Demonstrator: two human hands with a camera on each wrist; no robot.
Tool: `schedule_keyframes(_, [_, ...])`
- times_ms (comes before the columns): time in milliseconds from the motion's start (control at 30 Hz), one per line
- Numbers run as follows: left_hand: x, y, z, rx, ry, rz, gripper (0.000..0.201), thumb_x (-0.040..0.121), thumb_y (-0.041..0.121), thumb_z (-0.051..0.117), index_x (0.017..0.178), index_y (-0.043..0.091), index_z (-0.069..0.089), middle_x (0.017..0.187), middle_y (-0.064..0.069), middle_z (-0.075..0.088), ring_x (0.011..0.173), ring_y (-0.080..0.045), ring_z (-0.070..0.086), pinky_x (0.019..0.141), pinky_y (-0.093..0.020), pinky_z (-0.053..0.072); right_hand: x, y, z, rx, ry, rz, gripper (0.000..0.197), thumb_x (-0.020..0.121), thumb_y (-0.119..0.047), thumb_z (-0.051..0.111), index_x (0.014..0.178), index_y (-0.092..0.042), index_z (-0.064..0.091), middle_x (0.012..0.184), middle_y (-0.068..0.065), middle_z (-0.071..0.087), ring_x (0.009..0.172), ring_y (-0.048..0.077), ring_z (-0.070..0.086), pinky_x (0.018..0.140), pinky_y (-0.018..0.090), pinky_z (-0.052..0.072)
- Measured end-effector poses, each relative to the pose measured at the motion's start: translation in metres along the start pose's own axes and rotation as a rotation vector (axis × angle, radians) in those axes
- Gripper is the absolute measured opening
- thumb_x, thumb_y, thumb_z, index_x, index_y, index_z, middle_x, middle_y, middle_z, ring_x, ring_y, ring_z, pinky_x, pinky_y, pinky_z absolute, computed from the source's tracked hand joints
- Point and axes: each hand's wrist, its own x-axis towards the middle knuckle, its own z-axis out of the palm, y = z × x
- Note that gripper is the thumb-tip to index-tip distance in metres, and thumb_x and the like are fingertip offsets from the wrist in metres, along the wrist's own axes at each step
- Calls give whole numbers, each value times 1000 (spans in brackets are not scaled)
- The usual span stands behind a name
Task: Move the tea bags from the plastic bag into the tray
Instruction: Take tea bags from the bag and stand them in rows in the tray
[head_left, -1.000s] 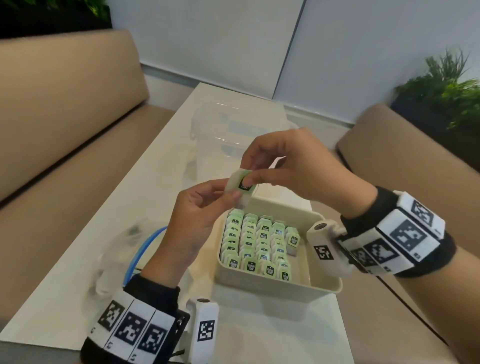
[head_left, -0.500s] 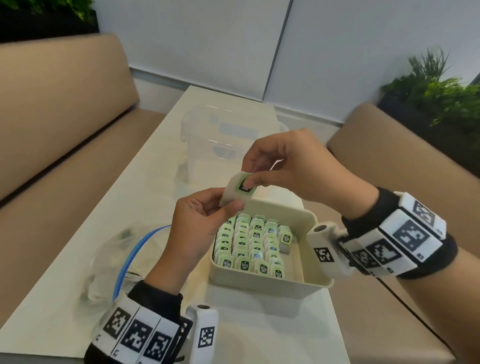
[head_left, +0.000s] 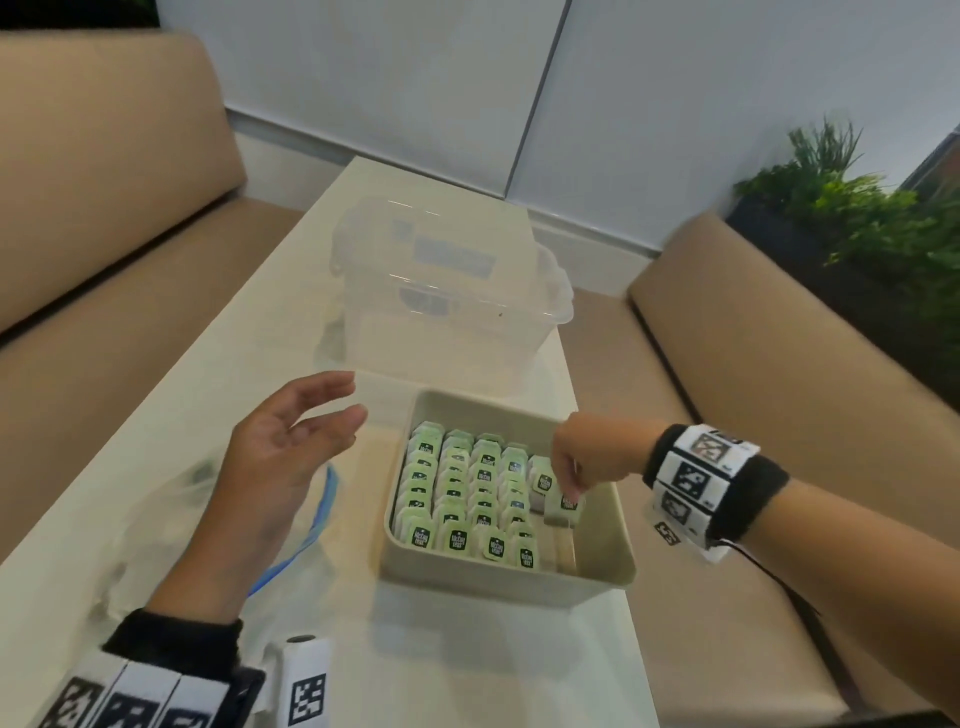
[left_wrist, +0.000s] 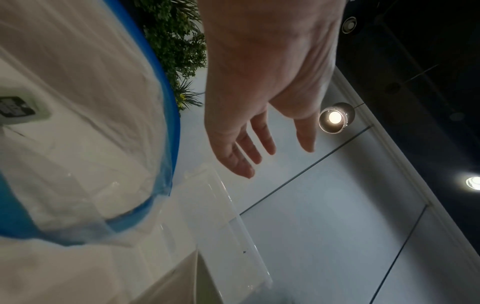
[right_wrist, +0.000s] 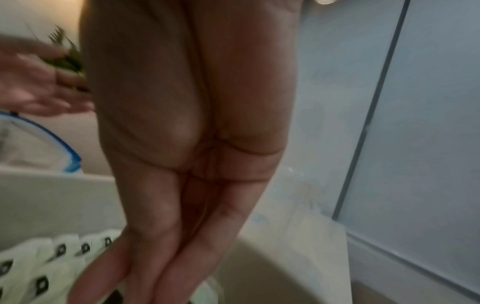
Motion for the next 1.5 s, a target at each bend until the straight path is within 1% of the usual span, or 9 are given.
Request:
schedule_keyframes(200, [5,-3,-7,3,6,-1,43,52,52,77,91,35,72,111,7,68,96,-19,64,88,-38,50,50,21,23,-16,-151,21,25,83,1,61,101,-10,74,105,5,72,92,18,65,89,30,51])
schedule_keyframes(333, [8,-4,-10,-2,11,-1,35,57,50,72,88,34,72,107,7,67,99,-19,64,81,-34,49,65,28,26,-79,-159,51,29,83,0,60,107,-11,72,107,5,71,81,14,56,87,31,51])
schedule_keyframes(700, [11,-3,-10,7,39,-6,39,59,51,70,92,30,70,107,7,67,100,-18,64,79,-31,50,69,23,25,-52,-131,47,28,87,-6,60,114,-10,69,112,6,68,83,13,52,78,21,41])
schedule_keyframes(900, [9,8,-19,-3,100,9,20,79,33,70,96,23,67,110,3,65,106,-20,65,84,-31,51,52,8,5,-122,-16,63,24,87,-12,58,108,-5,68,110,8,69,100,22,63,92,28,49])
schedule_keyframes(1000, [7,25,-36,-32,171,51,11,92,24,54,93,23,65,108,8,66,107,-18,64,89,-31,50,37,-21,-22,-32,238,-79,17,86,-15,56,93,-9,71,95,3,72,86,18,67,82,30,55])
schedule_keyframes(1133, [-2,44,-76,-10,312,110,18,98,18,47,93,24,64,106,8,67,100,-11,64,87,-25,49,8,-104,-55,275,376,-478,15,89,-24,60,100,-17,67,91,-11,66,82,3,62,72,6,45])
schedule_keyframes(1300, [-23,33,-124,139,480,-42,27,95,19,50,81,29,70,96,15,68,102,-11,56,88,-28,41,34,-191,-44,208,246,-608,32,96,-15,44,125,-13,59,126,1,60,113,14,56,89,14,38])
schedule_keyframes(1400, [-35,16,-139,347,487,-209,19,95,18,51,94,26,68,107,5,62,103,-12,49,78,-27,39,55,-225,-27,112,82,-535,39,99,-14,36,137,-13,45,141,5,46,128,22,43,105,29,32])
schedule_keyframes(1500, [-46,-3,-148,527,429,-434,22,97,18,49,116,19,60,118,-1,54,100,-14,45,69,-26,37,65,-248,-17,205,37,-488,24,100,-15,36,112,-9,57,101,9,56,91,24,52,77,26,39])
